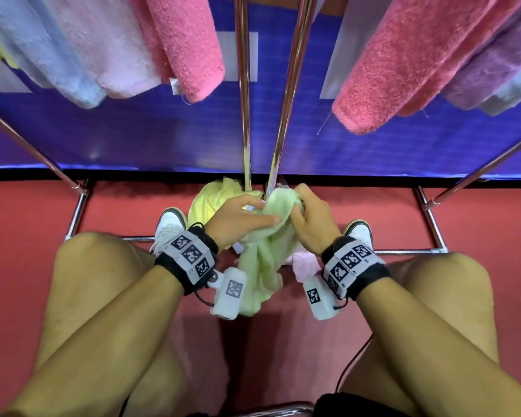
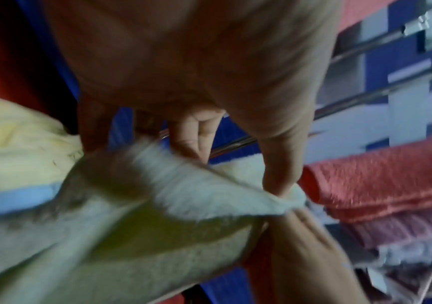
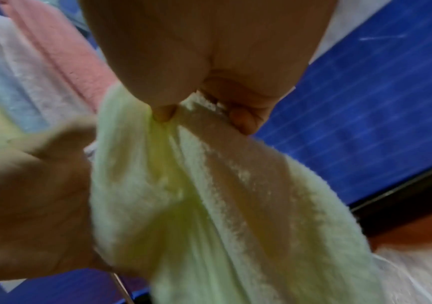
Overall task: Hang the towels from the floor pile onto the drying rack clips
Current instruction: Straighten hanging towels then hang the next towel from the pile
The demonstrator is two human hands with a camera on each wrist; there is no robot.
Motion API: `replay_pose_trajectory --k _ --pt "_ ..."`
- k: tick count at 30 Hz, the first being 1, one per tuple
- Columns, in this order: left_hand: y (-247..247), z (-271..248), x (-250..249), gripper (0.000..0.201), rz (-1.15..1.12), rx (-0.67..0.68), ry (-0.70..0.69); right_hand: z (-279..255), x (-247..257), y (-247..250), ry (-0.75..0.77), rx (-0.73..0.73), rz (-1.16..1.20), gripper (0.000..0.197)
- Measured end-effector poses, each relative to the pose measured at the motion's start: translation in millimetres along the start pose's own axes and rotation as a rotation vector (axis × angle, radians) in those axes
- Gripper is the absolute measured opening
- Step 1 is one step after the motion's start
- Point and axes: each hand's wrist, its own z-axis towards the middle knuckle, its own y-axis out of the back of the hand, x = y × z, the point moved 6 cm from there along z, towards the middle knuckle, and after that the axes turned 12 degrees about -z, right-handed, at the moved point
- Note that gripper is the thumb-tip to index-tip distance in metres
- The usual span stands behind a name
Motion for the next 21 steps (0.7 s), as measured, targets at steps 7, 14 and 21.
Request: replay_pose_trajectory --k 7,14,21 --pt "-20.7 -6.6 10.4 0.052 0.172 0.229 -0.067 -11.6 7.7 -13.2 0.086 0.138 -0.047 0.032" --pt "-5.9 2.3 -10.1 0.013 0.175 0.087 -0.296 -4.7 7.9 1.5 0.146 -0.027 -0.103 0.022" --pt "8.4 3.9 -20.4 0.010 -0.236 -0.024 -0.249 -2.2 -32.6 -25.8 -0.140 0.399 -0.373 0.028"
